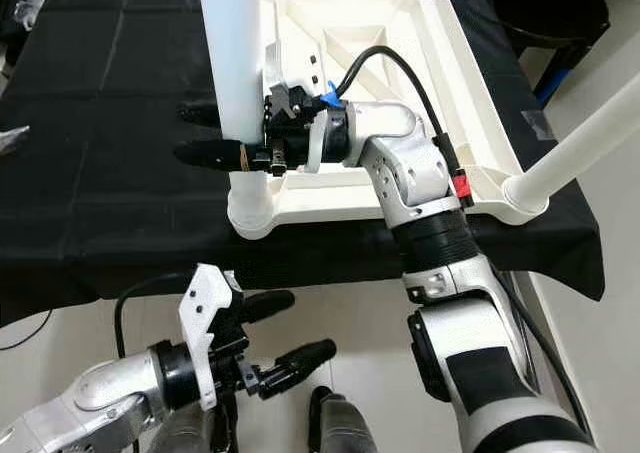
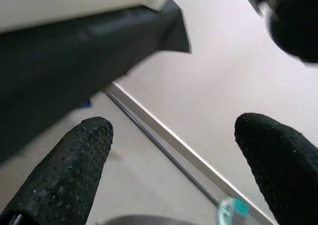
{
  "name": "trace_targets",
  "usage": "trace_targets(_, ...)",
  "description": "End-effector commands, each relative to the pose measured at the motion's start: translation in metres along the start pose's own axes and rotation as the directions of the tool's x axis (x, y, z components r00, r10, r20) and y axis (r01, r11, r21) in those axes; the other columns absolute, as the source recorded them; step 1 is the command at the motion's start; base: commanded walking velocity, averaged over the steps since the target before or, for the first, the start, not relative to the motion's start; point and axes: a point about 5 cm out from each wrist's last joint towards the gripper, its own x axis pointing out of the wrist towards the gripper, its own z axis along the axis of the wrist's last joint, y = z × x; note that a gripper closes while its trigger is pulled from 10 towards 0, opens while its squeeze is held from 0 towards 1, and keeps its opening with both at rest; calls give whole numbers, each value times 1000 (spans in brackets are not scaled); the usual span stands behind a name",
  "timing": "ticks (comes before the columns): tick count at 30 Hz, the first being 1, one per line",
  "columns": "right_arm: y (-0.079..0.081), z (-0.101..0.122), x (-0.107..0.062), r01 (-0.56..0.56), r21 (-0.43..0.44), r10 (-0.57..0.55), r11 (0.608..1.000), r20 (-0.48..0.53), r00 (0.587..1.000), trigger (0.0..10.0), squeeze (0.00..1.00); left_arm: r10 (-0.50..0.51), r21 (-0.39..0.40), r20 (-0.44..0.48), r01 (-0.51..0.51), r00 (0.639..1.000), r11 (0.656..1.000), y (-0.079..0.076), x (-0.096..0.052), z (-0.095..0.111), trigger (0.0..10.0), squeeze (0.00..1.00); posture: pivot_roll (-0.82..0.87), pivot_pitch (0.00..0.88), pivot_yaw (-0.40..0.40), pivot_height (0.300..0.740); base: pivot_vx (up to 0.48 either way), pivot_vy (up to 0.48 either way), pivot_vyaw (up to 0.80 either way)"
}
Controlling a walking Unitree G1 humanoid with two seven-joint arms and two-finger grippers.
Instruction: Building children table
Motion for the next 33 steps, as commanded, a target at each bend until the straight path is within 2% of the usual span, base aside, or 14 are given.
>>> trace_targets(1, 8, -15, 14, -147, 111, 145, 983, 27, 989, 10000, 0, -51, -22, -14, 51, 999, 998, -8, -1, -2, 10000, 0, 175, 353, -43, 740, 0, 0, 0)
trace_targets(4, 8, -12, 17, -249, 132, 242, 960, 67, 968, 10000, 0, -59, -23, -14, 59, 998, 998, -9, 0, -1, 10000, 0, 180, 354, -46, 740, 0, 0, 0)
trace_targets(7, 8, -12, 19, -281, 136, 273, 950, 75, 959, 10000, 0, -62, -28, -13, 62, 998, 998, -9, -1, -1, 10000, 0, 180, 354, -46, 740, 0, 0, 0)
trace_targets(8, 10, -13, 24, -324, 142, 318, 935, 60, 946, 10000, 0, -59, -26, -15, 59, 998, 998, -9, -1, 0, 10000, 0, 185, 356, -49, 740, 0, 0, 0)
trace_targets(12, 11, -14, 27, -349, 146, 345, 926, 48, 937, 10000, 0, -59, -26, -18, 58, 998, 998, -9, -2, 1, 10000, 0, 188, 357, -50, 740, 0, 0, 0)
trace_targets(14, 16, -20, 37, -391, 134, 395, 911, -3, 919, 10000, 0, -44, -25, -13, 44, 999, 999, -8, -3, 2, 10000, 0, 184, 355, -49, 740, 0, 0, 0)
trace_targets(16, 18, -23, 40, -398, 118, 404, 910, -29, 914, 10000, 0, -34, -22, -11, 34, 999, 999, -7, -3, 3, 10000, 0, 186, 352, -53, 740, 0, 0, 0)
trace_targets(21, 17, -20, 40, -393, 75, 397, 917, -65, 915, 10000, 0, -8, -9, -9, 8, 1000, 1000, -4, -3, 3, 10000, 0, 185, 347, -55, 740, 0, 0, 0)
trace_targets(28, 1, 12, 28, -356, 21, 356, 934, -35, 934, 10000, 0, 5, -1, -8, -5, 1000, 1000, -3, -2, 3, 10000, 0, 178, 324, -55, 740, 0, 0, 0)
trace_targets(33, -15, 32, 18, -301, -60, 296, 952, -86, 951, 10000, 0, -21, -5, -12, 21, 1000, 1000, -8, -1, 3, 10000, 0, 180, 312, -59, 740, 0, 0, 0)
